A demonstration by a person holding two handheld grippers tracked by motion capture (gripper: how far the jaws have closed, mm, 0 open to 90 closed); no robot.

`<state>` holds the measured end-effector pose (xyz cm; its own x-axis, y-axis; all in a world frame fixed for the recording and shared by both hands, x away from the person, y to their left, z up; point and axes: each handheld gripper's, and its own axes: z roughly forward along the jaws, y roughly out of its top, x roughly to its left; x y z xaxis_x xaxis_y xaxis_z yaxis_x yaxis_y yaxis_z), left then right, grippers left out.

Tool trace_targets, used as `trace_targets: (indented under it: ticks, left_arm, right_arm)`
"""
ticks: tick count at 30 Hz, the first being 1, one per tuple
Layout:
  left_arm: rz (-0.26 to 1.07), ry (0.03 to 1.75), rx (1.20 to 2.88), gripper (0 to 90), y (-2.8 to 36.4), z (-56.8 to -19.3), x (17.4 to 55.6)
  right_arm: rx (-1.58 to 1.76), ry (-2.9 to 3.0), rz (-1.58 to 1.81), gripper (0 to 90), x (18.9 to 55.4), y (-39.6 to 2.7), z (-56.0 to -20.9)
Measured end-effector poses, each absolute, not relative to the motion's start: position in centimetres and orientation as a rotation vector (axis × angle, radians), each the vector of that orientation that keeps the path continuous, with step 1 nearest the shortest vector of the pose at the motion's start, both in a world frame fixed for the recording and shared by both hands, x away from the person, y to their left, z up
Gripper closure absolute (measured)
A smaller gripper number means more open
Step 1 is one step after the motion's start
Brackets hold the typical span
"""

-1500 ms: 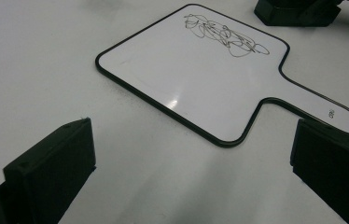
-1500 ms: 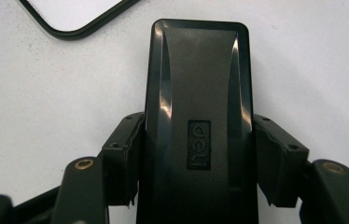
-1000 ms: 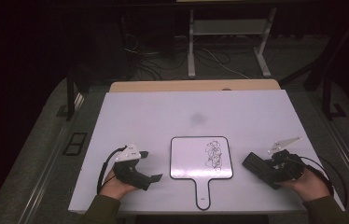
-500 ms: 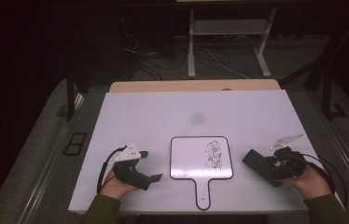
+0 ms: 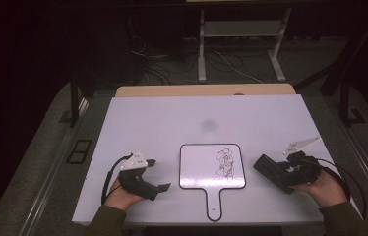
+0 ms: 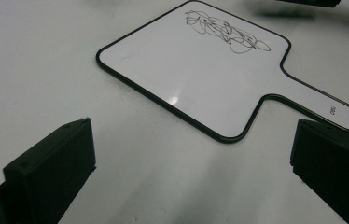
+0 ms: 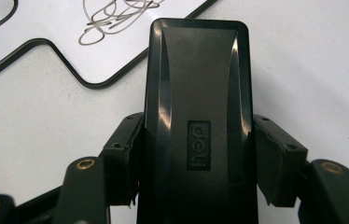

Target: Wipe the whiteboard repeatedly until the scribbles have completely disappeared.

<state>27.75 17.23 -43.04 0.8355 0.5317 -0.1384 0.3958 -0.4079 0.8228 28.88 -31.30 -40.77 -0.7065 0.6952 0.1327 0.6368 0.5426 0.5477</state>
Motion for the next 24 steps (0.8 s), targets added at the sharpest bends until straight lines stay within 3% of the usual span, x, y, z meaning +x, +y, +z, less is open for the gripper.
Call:
trace_targets:
  ticks: [24]
  left_arm:
    - [0.181,0.691,2.038,0.0,17.2,-43.2,27.8]
  right_arm:
    - [1.082,2.664,0.891,38.9,32.1,-27.9,-39.5]
